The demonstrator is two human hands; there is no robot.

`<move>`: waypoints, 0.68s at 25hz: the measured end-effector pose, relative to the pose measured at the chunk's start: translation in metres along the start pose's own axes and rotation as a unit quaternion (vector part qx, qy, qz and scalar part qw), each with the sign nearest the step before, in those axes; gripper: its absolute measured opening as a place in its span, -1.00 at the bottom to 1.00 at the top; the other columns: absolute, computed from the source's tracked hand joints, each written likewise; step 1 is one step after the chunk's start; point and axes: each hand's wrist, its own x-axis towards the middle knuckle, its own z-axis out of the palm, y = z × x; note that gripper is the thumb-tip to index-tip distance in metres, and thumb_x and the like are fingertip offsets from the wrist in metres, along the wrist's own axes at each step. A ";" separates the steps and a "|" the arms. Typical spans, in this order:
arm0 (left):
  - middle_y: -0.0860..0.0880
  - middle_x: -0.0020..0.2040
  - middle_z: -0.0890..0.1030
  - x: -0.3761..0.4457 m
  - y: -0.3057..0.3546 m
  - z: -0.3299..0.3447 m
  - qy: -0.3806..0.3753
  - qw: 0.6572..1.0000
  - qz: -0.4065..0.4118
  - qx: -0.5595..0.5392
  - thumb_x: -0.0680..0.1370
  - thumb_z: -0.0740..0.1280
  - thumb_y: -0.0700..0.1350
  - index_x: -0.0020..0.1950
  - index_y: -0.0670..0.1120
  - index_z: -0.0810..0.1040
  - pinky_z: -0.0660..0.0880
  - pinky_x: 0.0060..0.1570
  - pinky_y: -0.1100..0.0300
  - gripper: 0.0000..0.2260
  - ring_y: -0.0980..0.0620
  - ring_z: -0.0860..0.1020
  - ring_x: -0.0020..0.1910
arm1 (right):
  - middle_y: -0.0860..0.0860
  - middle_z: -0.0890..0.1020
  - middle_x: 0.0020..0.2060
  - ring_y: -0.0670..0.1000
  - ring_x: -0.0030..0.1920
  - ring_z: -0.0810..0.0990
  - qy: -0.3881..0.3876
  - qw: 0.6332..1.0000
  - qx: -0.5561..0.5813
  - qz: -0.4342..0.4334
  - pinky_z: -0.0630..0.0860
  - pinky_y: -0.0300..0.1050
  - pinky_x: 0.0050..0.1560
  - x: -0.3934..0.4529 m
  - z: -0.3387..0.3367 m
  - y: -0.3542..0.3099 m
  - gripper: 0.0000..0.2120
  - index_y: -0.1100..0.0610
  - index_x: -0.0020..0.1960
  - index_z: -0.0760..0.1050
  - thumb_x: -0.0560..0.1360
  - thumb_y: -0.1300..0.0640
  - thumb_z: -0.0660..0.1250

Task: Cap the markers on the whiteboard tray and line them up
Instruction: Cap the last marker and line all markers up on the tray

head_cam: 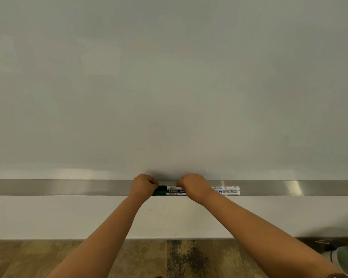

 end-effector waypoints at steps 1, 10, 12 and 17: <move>-0.21 0.03 0.67 -0.001 0.001 0.000 0.000 1.000 0.000 0.000 0.46 0.30 -0.28 0.02 -0.21 0.66 0.42 -0.17 0.21 -0.80 -0.14 0.58 -0.07 | 0.17 0.62 -0.01 0.21 0.01 0.56 -0.001 1.000 -0.001 0.002 0.31 -0.11 -0.21 -0.001 0.001 0.000 -0.66 0.10 0.10 0.57 0.44 0.34 0.17; -0.22 0.01 0.67 0.002 -0.006 -0.004 0.026 0.999 -0.034 -0.010 0.48 0.25 -0.31 -0.05 -0.26 0.66 0.45 -0.15 0.18 -0.81 -0.14 0.58 -0.08 | 0.17 0.61 0.17 0.15 0.20 0.55 0.211 0.910 0.191 0.302 0.40 -0.08 0.22 -0.066 -0.008 0.068 -0.58 0.22 0.17 0.56 0.37 0.43 0.20; -0.25 0.01 0.66 0.003 -0.007 -0.002 0.014 0.999 -0.041 0.006 0.48 0.24 -0.32 -0.04 -0.28 0.65 0.42 -0.19 0.19 -0.79 -0.12 0.54 -0.14 | 0.25 0.60 0.14 0.22 0.17 0.54 0.173 0.880 0.191 0.399 0.42 -0.01 0.18 -0.089 -0.006 0.093 -0.66 0.29 0.18 0.52 0.43 0.39 0.21; -0.25 0.02 0.66 0.006 -0.003 0.002 -0.008 0.999 -0.037 0.038 0.46 0.23 -0.35 -0.01 -0.26 0.66 0.40 -0.26 0.19 -0.77 -0.07 0.48 -0.19 | 0.26 0.63 0.05 0.24 0.08 0.56 0.085 0.887 0.176 0.418 0.47 -0.03 0.01 -0.087 -0.004 0.099 -0.78 0.33 0.09 0.53 0.51 0.30 0.20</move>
